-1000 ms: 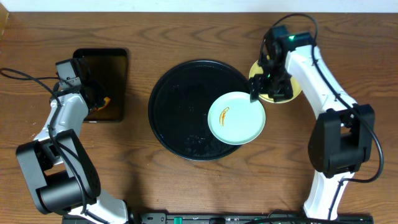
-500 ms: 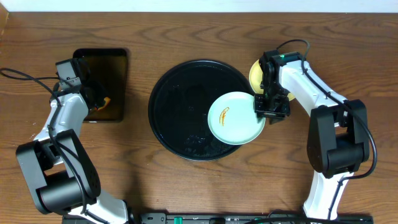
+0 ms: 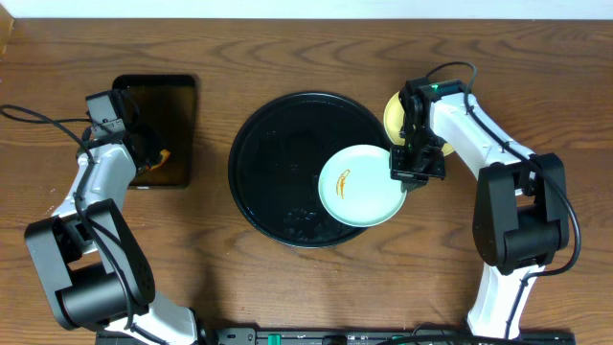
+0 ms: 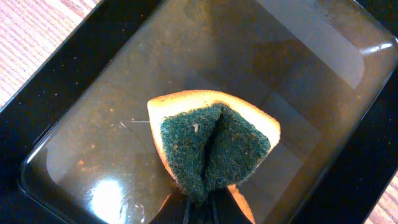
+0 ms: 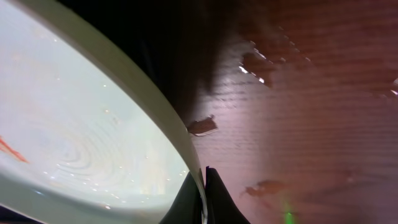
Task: Clean dirty plates on tray and stack at the side
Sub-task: 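Grip the last green plate's rim and drag it to the tray center, then carry the sponge from the black tray onto the green plate, left gripper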
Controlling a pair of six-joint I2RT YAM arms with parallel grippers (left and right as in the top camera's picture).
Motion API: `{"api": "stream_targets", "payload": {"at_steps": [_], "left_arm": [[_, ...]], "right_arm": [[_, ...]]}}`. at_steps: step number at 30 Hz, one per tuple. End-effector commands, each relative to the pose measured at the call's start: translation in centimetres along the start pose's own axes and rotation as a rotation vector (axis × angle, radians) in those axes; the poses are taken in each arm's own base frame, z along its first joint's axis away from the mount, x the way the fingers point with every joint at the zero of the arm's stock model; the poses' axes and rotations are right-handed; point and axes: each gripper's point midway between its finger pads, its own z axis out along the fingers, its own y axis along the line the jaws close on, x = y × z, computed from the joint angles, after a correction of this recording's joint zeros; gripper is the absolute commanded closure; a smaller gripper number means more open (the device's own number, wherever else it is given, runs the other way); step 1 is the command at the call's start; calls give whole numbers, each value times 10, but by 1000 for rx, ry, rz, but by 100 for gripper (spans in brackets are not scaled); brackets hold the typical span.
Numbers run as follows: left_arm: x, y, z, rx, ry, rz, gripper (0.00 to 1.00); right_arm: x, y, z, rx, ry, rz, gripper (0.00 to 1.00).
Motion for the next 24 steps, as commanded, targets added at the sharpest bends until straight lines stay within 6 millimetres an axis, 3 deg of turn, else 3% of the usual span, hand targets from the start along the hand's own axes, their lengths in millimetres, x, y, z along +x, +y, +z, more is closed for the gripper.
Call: {"api": "stream_targets", "payload": {"at_steps": [1,4,11,17,20,24], "left_arm": [[1,2,1,-5,5,14,93],[0,0,1,3,2,-28,93],[-2,-33,-2,186,14,-27,93],[-2,-37,-6,200,11,-10,92],[-12,-57,-27,301,-28,38,92],[-23,-71,-53,349,-93,87,93]], "right_arm": [[2,29,-1,-87,-13,-44,99],[-3,48,0,-120,-50,-90,99],[-25,96,0,-170,-208,-214,99],[-55,116,-7,-152,-378,-190,99],[-63,128,-12,-173,-435,-214,99],[-70,125,-10,-125,-472,-212,99]]}}
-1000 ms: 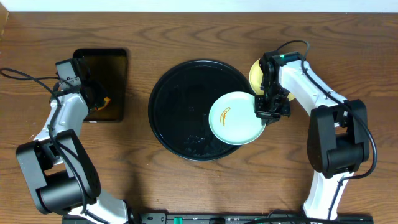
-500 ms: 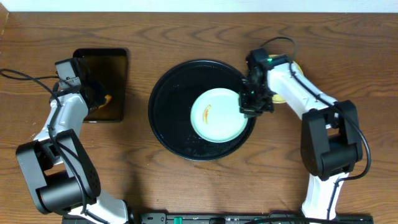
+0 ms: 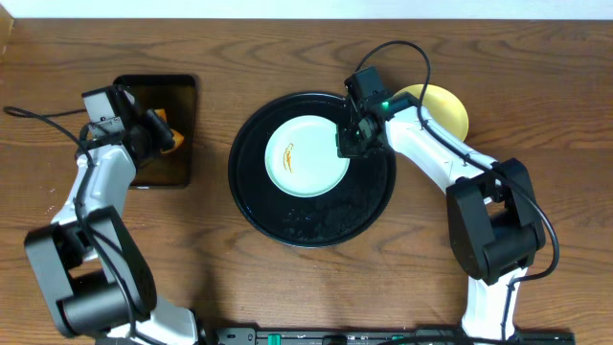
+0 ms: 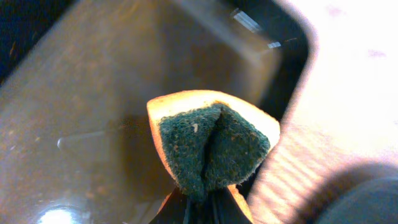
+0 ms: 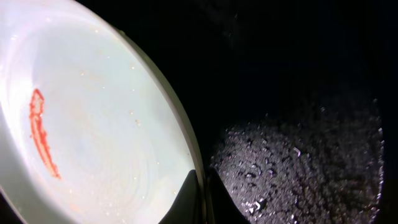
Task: Clean dirty plates on tray and stack at the side
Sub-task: 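Carry the sponge from the black tray onto the green plate, left gripper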
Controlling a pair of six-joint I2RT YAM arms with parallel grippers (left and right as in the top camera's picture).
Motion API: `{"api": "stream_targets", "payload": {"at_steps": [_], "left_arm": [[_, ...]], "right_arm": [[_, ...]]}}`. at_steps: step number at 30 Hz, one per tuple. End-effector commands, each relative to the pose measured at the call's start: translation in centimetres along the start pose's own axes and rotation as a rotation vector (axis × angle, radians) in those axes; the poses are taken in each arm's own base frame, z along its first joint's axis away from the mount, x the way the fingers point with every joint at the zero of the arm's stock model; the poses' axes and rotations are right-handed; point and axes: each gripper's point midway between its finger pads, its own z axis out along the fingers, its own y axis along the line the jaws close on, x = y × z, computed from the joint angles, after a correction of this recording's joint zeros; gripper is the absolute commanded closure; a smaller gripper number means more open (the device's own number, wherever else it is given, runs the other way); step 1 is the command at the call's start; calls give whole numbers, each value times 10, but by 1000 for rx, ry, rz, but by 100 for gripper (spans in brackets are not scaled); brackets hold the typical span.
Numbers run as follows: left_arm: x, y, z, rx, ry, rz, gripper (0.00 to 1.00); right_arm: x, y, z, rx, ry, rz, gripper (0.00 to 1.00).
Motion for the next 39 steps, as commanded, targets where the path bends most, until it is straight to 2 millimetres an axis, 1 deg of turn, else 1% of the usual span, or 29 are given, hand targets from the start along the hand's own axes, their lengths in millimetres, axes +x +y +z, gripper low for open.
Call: {"api": "stream_targets", "payload": {"at_steps": [1,3,5,7,9,12,16,19,22,25,28,32,34,39], "left_arm": [[-16,-30,-29,89,-74,100,93],[-17,-34,-33,94,-82,141,92],[-15,-34,-32,93,-73,142,93],[-9,-34,-31,90,-52,142,92],[-4,-40,-31,114,-33,148,93],[6,-61,-33,200,-1,169,92],[15,-81,-42,242,15,202,93],[20,-101,-52,275,4,241,92],[24,-121,-67,313,-16,284,92],[32,-138,-82,336,-26,321,93],[47,-154,-91,359,-7,361,92],[81,-173,-92,377,70,419,92],[96,-175,-89,348,102,448,92],[126,-180,-83,281,147,519,93]], "right_arm": [[-1,-3,5,68,-28,-5,99],[0,-5,12,89,-23,-10,99],[3,-7,20,94,-11,-7,99],[5,-11,27,108,1,12,99],[7,-14,31,120,7,21,99],[5,-16,34,128,3,17,99],[3,-16,36,125,-8,16,99],[0,-17,36,141,-22,12,99],[-2,-19,35,160,-39,8,99],[-2,-19,35,162,-39,8,99],[-2,-19,35,162,-39,8,98],[-2,-19,35,161,-40,8,99],[-2,-19,35,162,-39,8,99],[-2,-19,35,162,-36,8,99]]}}
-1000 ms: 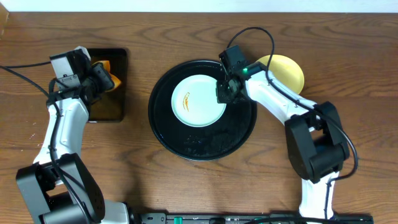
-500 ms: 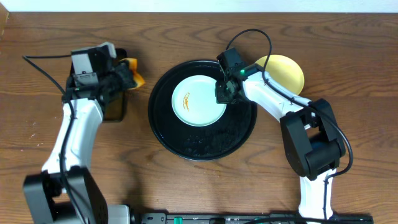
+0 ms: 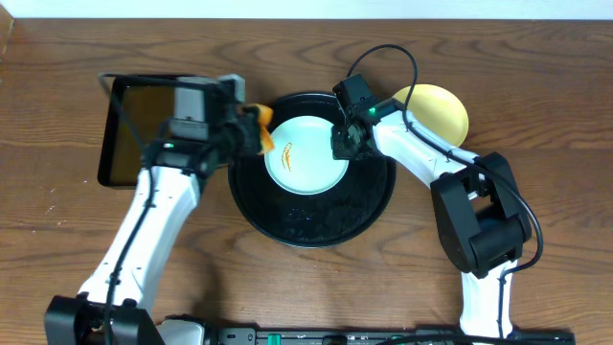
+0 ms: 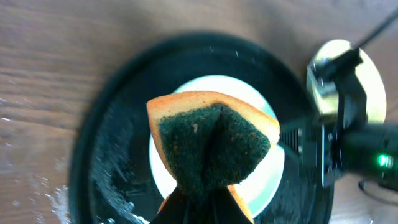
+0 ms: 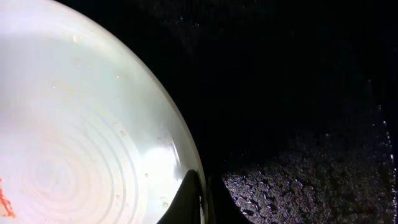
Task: Clean dirty plates on tray and stack at the side
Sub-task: 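Carry the sponge from the black tray onto the green plate, left gripper, then scrub the ketchup on the green plate with the sponge, right gripper holding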
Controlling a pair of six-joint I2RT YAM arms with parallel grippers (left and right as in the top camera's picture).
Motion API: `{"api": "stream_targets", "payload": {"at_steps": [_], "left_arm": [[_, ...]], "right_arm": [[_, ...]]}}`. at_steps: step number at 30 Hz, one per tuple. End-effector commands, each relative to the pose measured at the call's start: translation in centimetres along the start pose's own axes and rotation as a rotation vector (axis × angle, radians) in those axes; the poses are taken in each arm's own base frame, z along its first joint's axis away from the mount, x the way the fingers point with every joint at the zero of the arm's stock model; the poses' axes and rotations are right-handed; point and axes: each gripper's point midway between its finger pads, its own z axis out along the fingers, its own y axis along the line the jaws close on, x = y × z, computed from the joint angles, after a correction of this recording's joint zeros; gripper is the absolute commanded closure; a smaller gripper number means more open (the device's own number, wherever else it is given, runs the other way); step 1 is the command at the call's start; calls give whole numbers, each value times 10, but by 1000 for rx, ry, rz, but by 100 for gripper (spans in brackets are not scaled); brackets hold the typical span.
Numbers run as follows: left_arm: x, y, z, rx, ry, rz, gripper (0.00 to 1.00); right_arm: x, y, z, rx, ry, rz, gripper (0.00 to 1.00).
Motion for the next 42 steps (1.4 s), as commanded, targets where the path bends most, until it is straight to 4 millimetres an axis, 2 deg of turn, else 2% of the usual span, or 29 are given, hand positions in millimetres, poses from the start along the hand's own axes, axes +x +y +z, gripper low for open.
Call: {"api": "stream_targets", "payload": {"at_steps": [1,5,11,15,19,28,32,37,42], "left_arm": [[10,-2,10,-59,25,53,93],[24,-5,27,-77,77,58,92],[47,3,62,-105,169,-38,92],[57,10,79,-133,197,-185,93],[60,12,85,-141,201,-255,93],[53,9,87,-127,174,-256,93],[55,11,91,-131,181,-260,92],[69,18,103,-158,222,-318,93],[77,12,108,-117,264,-328,92]], "right_arm": [[3,-10,11,63,2,10,99],[3,-10,11,63,2,10,99],[5,-8,11,52,12,10,99],[11,7,11,-38,45,-77,99],[16,19,11,-91,65,-121,99],[27,39,11,-122,74,-213,99],[27,39,12,-104,69,-216,99],[27,39,12,-103,68,-216,99],[25,35,12,-83,60,-216,99]]}}
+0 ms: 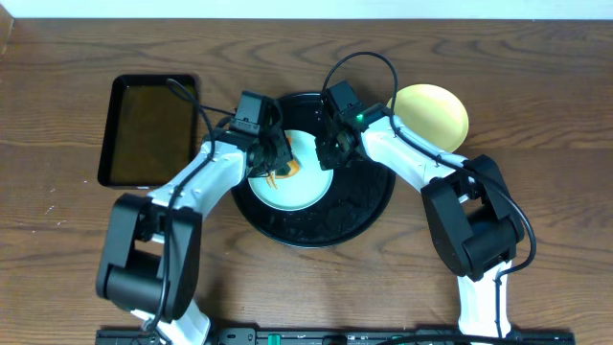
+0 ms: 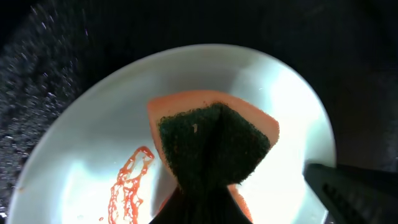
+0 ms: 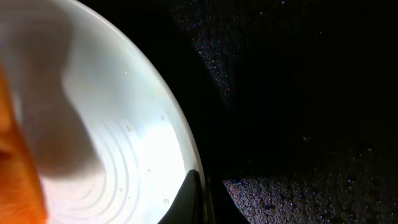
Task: Clean dirty plates on tray and stack at the side
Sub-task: 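Scrub the ketchup on the green plate with the sponge, right gripper holding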
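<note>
A white plate (image 1: 297, 187) with a red sauce smear (image 2: 127, 180) lies on the round black tray (image 1: 369, 206). My right gripper (image 3: 203, 180) is shut on the plate's right rim (image 3: 180, 134), seen from above at the plate's upper right edge. My left gripper (image 2: 202, 208) is shut on an orange sponge with a green scouring face (image 2: 214, 146), pressed down over the plate's middle; overhead the sponge (image 1: 284, 169) shows beside the gripper.
A yellow plate (image 1: 431, 110) lies on the wooden table right of the tray. A black rectangular basin of brownish water (image 1: 144, 129) stands at the left. Water droplets speckle the tray floor (image 3: 298, 186).
My left gripper has come down with the sponge from above the tray's left side onto the plate. The plate and my right gripper sit a little lower left on the tray.
At first my left gripper held the sponge in the basin while my right held the smeared plate at the tray's right edge. Then the plate was at the tray's middle and the sponge above the basin. Then the sponge hung over the tray, and now it is on the plate.
</note>
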Controlling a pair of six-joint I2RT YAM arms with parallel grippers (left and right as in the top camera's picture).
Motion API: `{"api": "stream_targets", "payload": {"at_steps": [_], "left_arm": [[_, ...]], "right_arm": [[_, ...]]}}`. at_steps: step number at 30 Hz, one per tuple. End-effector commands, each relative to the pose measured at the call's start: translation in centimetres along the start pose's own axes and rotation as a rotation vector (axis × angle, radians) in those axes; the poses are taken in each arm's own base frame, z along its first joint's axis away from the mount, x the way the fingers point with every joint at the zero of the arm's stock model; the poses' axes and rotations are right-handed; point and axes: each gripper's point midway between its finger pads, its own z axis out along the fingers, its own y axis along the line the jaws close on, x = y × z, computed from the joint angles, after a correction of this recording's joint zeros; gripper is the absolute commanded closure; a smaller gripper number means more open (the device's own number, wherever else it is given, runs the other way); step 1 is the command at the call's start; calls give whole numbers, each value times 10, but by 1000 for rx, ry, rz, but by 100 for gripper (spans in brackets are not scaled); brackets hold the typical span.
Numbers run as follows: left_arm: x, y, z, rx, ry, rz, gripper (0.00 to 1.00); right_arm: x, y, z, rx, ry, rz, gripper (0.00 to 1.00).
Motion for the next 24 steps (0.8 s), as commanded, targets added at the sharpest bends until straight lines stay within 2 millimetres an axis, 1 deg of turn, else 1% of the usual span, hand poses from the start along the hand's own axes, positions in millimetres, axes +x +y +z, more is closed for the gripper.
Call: {"api": "stream_targets", "payload": {"at_steps": [1,9,12,17,24], "left_arm": [[7,-7,1,29,30,-9,93],[18,-23,7,42,38,30,92],[22,-20,13,23,46,29,93],[32,-6,26,-28,90,19,93],[29,34,22,-235,45,25,93]], "right_arm": [[5,-5,10,35,18,-18,99],[5,-6,10,39,17,-10,99],[5,-6,10,39,18,-10,99],[6,-6,10,41,20,-10,99],[6,-8,10,48,19,-10,99]]}}
